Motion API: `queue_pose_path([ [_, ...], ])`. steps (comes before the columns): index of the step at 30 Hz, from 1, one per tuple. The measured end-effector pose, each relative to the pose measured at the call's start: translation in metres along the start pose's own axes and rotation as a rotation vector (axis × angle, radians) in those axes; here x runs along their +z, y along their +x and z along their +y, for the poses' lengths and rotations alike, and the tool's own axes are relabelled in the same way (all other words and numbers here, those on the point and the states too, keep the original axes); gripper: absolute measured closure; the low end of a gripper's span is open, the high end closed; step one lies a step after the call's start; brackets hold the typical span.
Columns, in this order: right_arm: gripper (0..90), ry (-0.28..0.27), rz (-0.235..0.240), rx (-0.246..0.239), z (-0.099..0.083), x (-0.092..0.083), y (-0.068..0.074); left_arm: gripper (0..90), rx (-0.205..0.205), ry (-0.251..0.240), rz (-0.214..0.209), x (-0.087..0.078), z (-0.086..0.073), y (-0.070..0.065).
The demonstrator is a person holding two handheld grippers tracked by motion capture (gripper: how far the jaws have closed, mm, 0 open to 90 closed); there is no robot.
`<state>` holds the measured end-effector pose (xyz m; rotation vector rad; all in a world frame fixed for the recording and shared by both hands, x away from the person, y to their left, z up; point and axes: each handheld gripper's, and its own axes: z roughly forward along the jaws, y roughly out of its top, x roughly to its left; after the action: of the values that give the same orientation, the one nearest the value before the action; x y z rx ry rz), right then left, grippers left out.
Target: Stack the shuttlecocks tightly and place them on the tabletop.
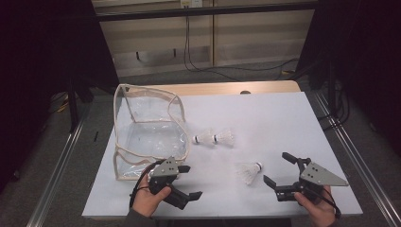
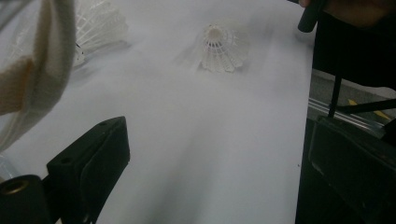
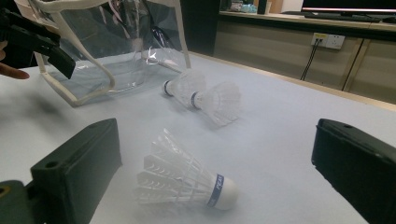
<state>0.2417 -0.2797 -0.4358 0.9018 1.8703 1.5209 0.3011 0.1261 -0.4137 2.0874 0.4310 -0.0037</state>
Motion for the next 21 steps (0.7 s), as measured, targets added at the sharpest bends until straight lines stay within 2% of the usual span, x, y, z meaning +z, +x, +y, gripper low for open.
queue_pose_path([
  [9, 0.8, 0.001, -0.003, -0.003, 0.000, 0.000, -0.001, 6.1, -0.007, -0.002, -0.020, -0.006, -0.003, 0.003],
  [21, 0.8, -0.001, -0.005, 0.000, 0.000, 0.000, -0.001, 8.4, -0.006, -0.008, -0.024, -0.015, -0.008, 0.007],
])
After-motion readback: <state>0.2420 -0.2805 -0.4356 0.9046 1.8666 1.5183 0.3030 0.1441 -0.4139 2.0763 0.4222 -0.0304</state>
